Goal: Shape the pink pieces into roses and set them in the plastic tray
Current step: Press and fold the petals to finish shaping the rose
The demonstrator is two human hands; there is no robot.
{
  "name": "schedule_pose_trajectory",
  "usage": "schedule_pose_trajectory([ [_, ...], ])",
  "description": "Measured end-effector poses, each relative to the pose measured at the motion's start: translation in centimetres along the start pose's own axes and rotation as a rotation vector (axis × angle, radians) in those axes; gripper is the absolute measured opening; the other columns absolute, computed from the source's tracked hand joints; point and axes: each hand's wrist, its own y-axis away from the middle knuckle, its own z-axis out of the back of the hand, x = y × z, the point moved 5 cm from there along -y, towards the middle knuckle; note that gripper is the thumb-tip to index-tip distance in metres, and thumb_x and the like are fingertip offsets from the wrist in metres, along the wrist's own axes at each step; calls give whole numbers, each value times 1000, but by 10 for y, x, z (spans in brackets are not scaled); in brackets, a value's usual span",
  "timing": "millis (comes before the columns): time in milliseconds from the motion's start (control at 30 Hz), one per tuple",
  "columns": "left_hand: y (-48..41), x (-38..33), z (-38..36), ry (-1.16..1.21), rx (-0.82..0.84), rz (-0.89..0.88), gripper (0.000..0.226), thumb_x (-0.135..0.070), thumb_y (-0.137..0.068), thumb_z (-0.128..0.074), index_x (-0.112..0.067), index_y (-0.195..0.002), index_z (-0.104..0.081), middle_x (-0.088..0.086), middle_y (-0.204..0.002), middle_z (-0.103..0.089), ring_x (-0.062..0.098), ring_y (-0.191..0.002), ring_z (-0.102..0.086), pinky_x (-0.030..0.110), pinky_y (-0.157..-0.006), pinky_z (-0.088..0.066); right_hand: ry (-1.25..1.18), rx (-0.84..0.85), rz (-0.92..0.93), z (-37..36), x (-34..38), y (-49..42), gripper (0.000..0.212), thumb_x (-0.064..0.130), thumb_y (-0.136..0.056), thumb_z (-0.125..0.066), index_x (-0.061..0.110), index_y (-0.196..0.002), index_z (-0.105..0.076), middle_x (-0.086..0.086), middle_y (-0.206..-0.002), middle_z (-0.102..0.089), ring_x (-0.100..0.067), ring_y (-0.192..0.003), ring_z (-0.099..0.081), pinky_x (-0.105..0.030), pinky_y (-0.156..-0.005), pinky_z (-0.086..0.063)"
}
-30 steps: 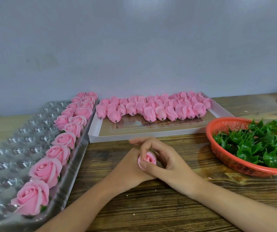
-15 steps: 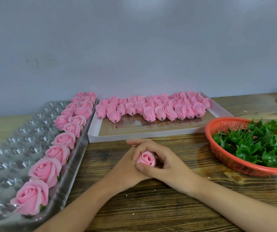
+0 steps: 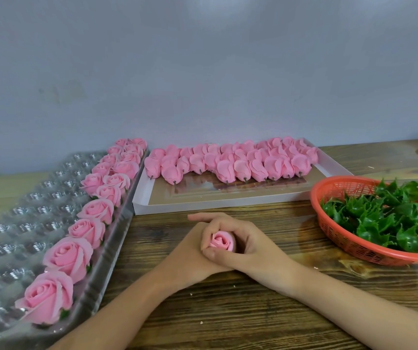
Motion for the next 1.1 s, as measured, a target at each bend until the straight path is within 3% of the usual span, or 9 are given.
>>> schedule_pose_trajectory([
  [167,0,-1,3,0,-27,-24,35,-17,-79,-75,-43,-79,-53,-43,-81,-56,-23,-87,-52,-1,-70,-41,-27,-50,-29,3,-3,0,25,0,-86,-71,13,-107,-66,3,-130,-63,-8,-130,-52,-20,-102,-43],
  [267,6,14,7,119,-143,62,55,-6,-76,-76,-48,-88,-42,-37,-76,-58,-31,-80,-48,-2,-66,-39,-135,-69,-45,6,-4,0,38,3,-84,-73,19,-118,-66,8,-137,-59,-14,-124,-58,-25,-99,-48],
  [333,6,16,7,182,-134,82,53,-1,-76,-74,-47,-79,-48,-33,-69,-62,-19,-71,-56,1,-63,-40,-190,-101,-41,7,-4,0,35,9,-86,-71,21,-119,-67,8,-138,-59,-14,-125,-58,-25,-99,-49],
  [400,3,13,7,139,-108,15,36,-1,-79,-72,-33,-65,-60,-13,-64,-63,-1,-66,-60,11,-61,-43,-213,-144,-30,9,-4,-1,30,14,-90,-66,18,-120,-68,7,-138,-60,-13,-127,-57,-24,-102,-46],
  [500,1,9,9,224,-137,0,5,-8,-80,-73,-10,-81,-69,5,-77,-70,18,-78,-66,27,-68,-52,-129,-188,-33,11,-7,0,30,20,-96,-56,16,-123,-68,8,-134,-63,-9,-127,-56,-22,-107,-42],
  [600,2,10,7,233,-141,-6,10,-7,-78,-73,-15,-83,-70,2,-79,-71,13,-77,-67,18,-66,-50,-43,-182,-74,10,-10,-1,31,16,-100,-50,17,-127,-65,9,-127,-67,-4,-121,-58,-17,-102,-43],
  [767,2,11,9,216,-156,25,34,-8,-77,-74,-40,-68,-66,-11,-68,-67,3,-70,-63,10,-61,-45,-11,-149,-129,7,-12,-3,32,16,-104,-43,19,-128,-64,9,-124,-68,-1,-117,-59,-12,-96,-42],
  [1000,0,5,5,158,-108,-32,21,-8,-77,-74,-27,-70,-67,-6,-71,-68,5,-69,-64,11,-62,-46,-29,-160,-130,8,-13,-2,39,30,-100,-40,17,-125,-66,6,-121,-70,-4,-116,-61,-13,-97,-43],
  [1100,0,8,4,166,-113,-51,17,-9,-77,-73,-21,-69,-64,-2,-69,-65,6,-66,-61,13,-59,-45,20,-165,-134,8,-15,-3,32,22,-103,-42,16,-124,-66,5,-122,-69,-4,-116,-61,-15,-99,-42],
])
